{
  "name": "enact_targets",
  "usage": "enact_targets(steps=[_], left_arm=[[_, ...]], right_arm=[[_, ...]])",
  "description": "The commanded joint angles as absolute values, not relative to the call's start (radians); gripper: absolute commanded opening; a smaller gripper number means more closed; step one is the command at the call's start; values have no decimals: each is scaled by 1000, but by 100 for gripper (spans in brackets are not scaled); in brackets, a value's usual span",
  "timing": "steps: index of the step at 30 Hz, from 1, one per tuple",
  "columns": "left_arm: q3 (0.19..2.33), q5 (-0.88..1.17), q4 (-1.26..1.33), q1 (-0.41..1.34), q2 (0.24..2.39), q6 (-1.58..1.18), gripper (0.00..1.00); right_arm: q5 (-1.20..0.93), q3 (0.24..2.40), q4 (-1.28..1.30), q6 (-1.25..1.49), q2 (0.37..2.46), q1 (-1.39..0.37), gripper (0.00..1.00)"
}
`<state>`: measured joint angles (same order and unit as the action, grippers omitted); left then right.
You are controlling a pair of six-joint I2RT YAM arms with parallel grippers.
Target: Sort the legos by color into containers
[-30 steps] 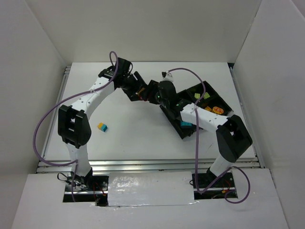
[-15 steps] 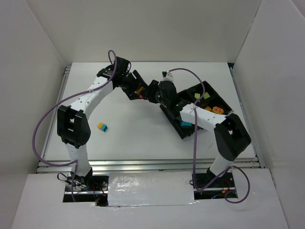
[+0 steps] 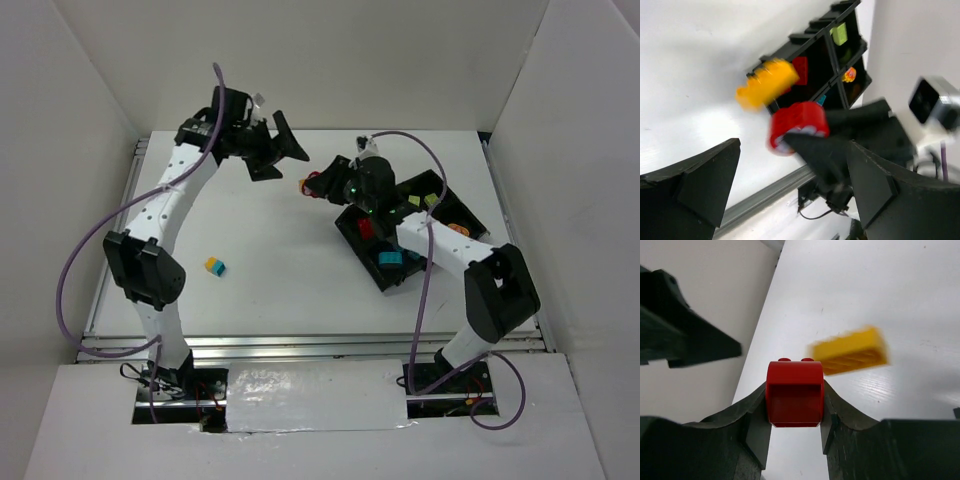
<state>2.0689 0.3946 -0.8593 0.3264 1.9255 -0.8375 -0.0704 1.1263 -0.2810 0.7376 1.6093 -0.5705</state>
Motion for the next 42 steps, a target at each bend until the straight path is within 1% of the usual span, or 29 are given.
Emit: enact_targets(steps=[1, 2, 3, 4, 5, 6, 7, 8, 11, 13, 15, 16, 17, 19, 20, 21, 22, 24, 25, 27, 28, 29, 30, 34, 37, 38, 40, 41, 42], left_arm=[[2005, 489, -798, 241, 1810, -706, 99], [1883, 564, -693, 198, 1745, -697, 100], [1820, 609, -639, 183, 1714, -678, 99], [1711, 703, -582, 158, 1662, -672, 99], [1668, 734, -478, 152, 1643, -667, 99], [1634, 744, -453, 152, 1625, -661, 100], [1587, 744, -434, 152, 1600, -657, 100], [1562, 691, -414, 153, 1586, -660, 99], [1560, 536, -471, 150, 1555, -612, 100], [1615, 474, -553, 150, 1560, -588, 100], [1643, 409, -595, 149, 1560, -566, 99], [1646, 387, -604, 149, 1557, -569, 99], [1646, 374, -604, 147, 1554, -578, 100], [1623, 341, -603, 147, 1536, -594, 99], [1611, 339, -598, 147, 1531, -597, 99], [1592, 339, -597, 147, 1526, -595, 99], [1588, 337, -609, 147, 1525, -592, 100], [1583, 327, -633, 147, 1532, -586, 100], [1582, 321, -646, 147, 1535, -583, 100], [1580, 305, -675, 147, 1540, -577, 99], [1578, 299, -680, 147, 1540, -572, 99], [1577, 298, -683, 146, 1540, -571, 99], [1572, 296, -681, 146, 1534, -571, 99], [1557, 278, -675, 137, 1519, -574, 99], [1552, 255, -698, 120, 1520, -581, 100], [1551, 230, -709, 114, 1520, -586, 99], [1546, 186, -750, 95, 1525, -613, 99], [1546, 131, -767, 86, 1526, -626, 99], [1545, 100, -803, 69, 1532, -638, 99]], right_arm=[[-365, 1115, -256, 707, 1537, -477, 0], [-449, 1115, -258, 706, 1520, -427, 0], [-538, 1118, -258, 707, 1514, -401, 0], [-707, 1123, -256, 707, 1503, -356, 1], [-783, 1134, -249, 700, 1496, -341, 1], [-825, 1143, -217, 683, 1485, -331, 1], [-774, 1150, -115, 658, 1450, -330, 0], [-673, 1157, -66, 641, 1434, -337, 0], [-689, 1193, 37, 611, 1454, -293, 0], [-652, 1181, 76, 591, 1415, -285, 0], [-505, 1207, 150, 520, 1398, -284, 0], [-455, 1238, 260, 474, 1408, -282, 0], [-333, 1312, 315, 457, 1420, -284, 0], [-211, 1389, 449, 424, 1452, -284, 0], [-155, 1397, 462, 422, 1454, -282, 0], [-15, 1407, 504, 429, 1465, -281, 0], [67, 1443, 544, 464, 1482, -275, 1], [165, 1489, 633, 477, 1547, -270, 3], [178, 1506, 656, 476, 1568, -265, 5], [192, 1535, 681, 477, 1598, -268, 11], [189, 1531, 678, 477, 1612, -268, 21], [193, 1526, 673, 483, 1617, -268, 32], [198, 1523, 670, 486, 1621, -268, 60], [167, 1540, 676, 498, 1666, -268, 73], [149, 1591, 683, 491, 1689, -281, 78], [146, 1601, 678, 483, 1692, -290, 81], [141, 1656, 687, 465, 1715, -336, 82], [138, 1683, 692, 460, 1732, -359, 82], [137, 1745, 719, 451, 1777, -414, 82]])
